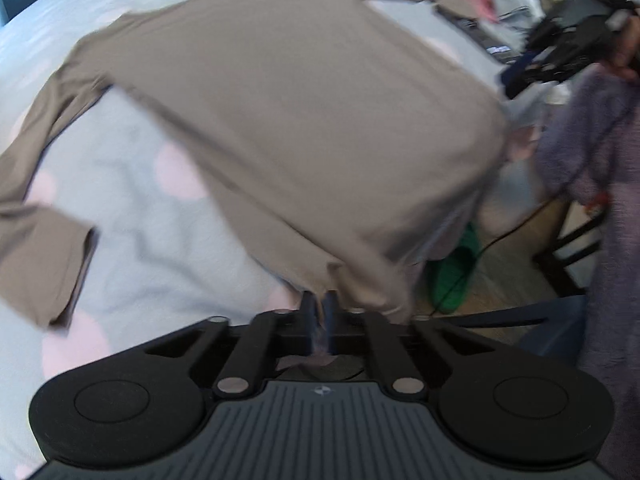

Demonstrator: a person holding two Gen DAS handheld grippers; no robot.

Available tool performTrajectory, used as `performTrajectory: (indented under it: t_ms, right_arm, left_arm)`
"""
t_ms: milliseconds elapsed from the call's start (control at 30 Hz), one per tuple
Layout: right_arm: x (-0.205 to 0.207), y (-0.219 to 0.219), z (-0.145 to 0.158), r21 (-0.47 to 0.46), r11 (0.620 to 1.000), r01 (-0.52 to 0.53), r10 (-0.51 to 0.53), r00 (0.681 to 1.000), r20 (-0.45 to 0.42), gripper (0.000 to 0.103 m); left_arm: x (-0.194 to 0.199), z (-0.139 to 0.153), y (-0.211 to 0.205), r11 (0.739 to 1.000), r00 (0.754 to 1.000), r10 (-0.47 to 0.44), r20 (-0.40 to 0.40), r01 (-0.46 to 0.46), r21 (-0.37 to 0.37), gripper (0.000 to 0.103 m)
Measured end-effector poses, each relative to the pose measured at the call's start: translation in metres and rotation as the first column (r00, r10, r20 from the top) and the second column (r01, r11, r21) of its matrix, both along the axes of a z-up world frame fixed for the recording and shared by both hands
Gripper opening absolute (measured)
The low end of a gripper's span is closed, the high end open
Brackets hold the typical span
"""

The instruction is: Fold clothes

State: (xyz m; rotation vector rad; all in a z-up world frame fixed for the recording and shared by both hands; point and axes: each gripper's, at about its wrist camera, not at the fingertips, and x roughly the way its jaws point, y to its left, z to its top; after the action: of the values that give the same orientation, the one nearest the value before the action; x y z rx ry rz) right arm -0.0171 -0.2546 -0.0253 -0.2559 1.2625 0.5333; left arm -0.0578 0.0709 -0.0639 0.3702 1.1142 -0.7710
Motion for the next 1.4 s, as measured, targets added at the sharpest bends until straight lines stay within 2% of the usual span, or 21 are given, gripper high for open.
performTrajectory:
  t_ms: [100,267,433,533,700,767,867,900,1000,1033,1133,1233,1300,1333,1400]
  right_arm:
    - [0.003,0.011,-0.001,-0.009,1.0,-0.021,0.021,1.0,0.007,0.028]
    - [0.012,0.027,0.001,-0.008,0.999,-0.051,0.051,0.999,0.017,0.028]
    - [0.015,0.045,0.002,-0.016,0.995,-0.099,0.099,0.994,0.036,0.033]
    - [0.015,0.053,0.002,-0.012,0.993,-0.121,0.121,0.992,0.039,0.034]
    - [0.014,0.052,-0.003,-0.015,0.991,-0.134,0.134,0.991,0.027,0.036]
    - [0.013,0.048,-0.006,-0.017,0.991,-0.13,0.131,0.991,0.016,0.036]
    - [0.013,0.045,-0.01,-0.011,0.991,-0.13,0.13,0.991,0.007,0.036]
    - [0.013,0.045,-0.011,-0.005,0.991,-0.133,0.133,0.991,0.004,0.036]
    - [0.013,0.051,-0.01,0.025,0.987,-0.161,0.161,0.987,-0.003,0.036]
    - [0.012,0.055,-0.009,0.031,0.984,-0.174,0.174,0.985,-0.002,0.036]
    - [0.01,0.066,-0.008,0.034,0.978,-0.207,0.207,0.978,0.0,0.036]
    - [0.009,0.072,-0.01,0.036,0.974,-0.223,0.224,0.975,-0.009,0.036]
    - [0.008,0.073,-0.012,0.031,0.974,-0.225,0.225,0.974,-0.014,0.036]
    - [0.009,0.074,-0.013,0.028,0.974,-0.224,0.224,0.974,-0.016,0.036]
    - [0.009,0.074,-0.012,0.034,0.975,-0.219,0.219,0.976,-0.015,0.036]
  left_arm:
    - [0.002,0.015,-0.008,0.997,0.999,-0.031,0.03,0.033,-0.068,0.0]
    - [0.011,0.025,-0.039,0.987,0.995,-0.084,0.06,0.092,-0.134,0.0]
    - [0.016,0.019,-0.067,0.983,0.991,-0.121,0.058,0.128,-0.13,0.002]
    - [0.015,0.015,-0.071,0.986,0.992,-0.121,0.018,0.123,-0.11,0.024]
    - [-0.001,0.025,-0.056,0.992,0.995,-0.07,0.067,0.077,-0.103,0.026]
    - [-0.004,0.028,-0.045,0.991,0.996,-0.039,0.074,0.048,-0.124,0.03]
    - [-0.002,0.026,-0.033,0.993,0.996,0.024,0.089,-0.014,-0.114,0.041]
    - [0.0,0.023,-0.032,0.994,0.996,0.03,0.082,-0.021,-0.106,0.041]
    - [0.002,0.016,-0.036,0.997,0.996,0.005,0.085,0.001,-0.077,0.041]
    - [0.0,0.015,-0.038,0.998,0.993,-0.014,0.113,0.021,-0.057,0.041]
    - [-0.007,0.014,-0.05,0.997,0.974,-0.082,0.212,0.078,0.027,0.032]
    - [-0.012,0.012,-0.059,0.989,0.962,-0.148,0.229,0.147,0.024,0.031]
    - [-0.016,0.008,-0.067,0.982,0.953,-0.19,0.234,0.188,0.032,0.021]
    - [-0.017,0.006,-0.07,0.979,0.952,-0.204,0.23,0.2,0.043,0.007]
    - [-0.021,0.005,-0.074,0.975,0.949,-0.221,0.225,0.215,0.05,0.001]
